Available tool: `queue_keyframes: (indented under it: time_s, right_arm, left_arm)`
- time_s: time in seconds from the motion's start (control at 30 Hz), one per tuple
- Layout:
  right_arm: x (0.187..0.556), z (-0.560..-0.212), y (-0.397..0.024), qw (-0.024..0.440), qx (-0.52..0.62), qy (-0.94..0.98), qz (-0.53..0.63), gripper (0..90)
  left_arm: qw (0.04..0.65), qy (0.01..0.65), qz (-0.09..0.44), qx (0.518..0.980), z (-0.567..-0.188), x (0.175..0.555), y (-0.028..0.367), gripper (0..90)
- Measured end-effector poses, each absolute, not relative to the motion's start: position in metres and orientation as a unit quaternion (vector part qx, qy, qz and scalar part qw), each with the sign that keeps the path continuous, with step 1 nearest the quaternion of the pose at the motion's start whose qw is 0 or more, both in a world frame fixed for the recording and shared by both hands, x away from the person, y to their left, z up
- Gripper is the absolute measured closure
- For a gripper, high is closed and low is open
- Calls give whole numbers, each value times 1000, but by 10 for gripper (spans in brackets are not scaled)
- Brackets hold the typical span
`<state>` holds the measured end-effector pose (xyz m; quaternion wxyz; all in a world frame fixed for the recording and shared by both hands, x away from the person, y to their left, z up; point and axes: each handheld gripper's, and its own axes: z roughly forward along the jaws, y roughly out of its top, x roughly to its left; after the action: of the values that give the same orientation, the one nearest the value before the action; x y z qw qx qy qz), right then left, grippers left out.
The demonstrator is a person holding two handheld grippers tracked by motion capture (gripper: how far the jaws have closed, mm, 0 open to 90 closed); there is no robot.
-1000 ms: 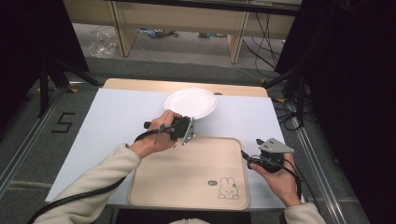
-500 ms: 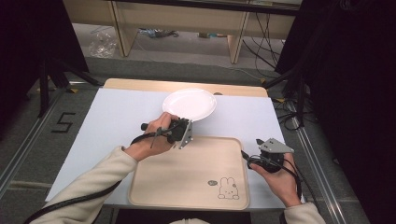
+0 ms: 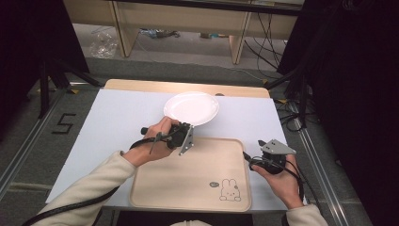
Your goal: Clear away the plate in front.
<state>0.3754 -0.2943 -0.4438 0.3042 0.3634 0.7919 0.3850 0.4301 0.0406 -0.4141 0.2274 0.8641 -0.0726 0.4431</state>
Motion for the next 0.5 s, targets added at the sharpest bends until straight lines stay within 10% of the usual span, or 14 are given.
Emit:
queue_keyframes:
  time_s: [0.5]
  right_arm:
    - [375, -444, -294, 305, 363, 792, 384, 272]
  left_arm:
    - [234, -80, 442, 862, -413, 414, 47, 881]
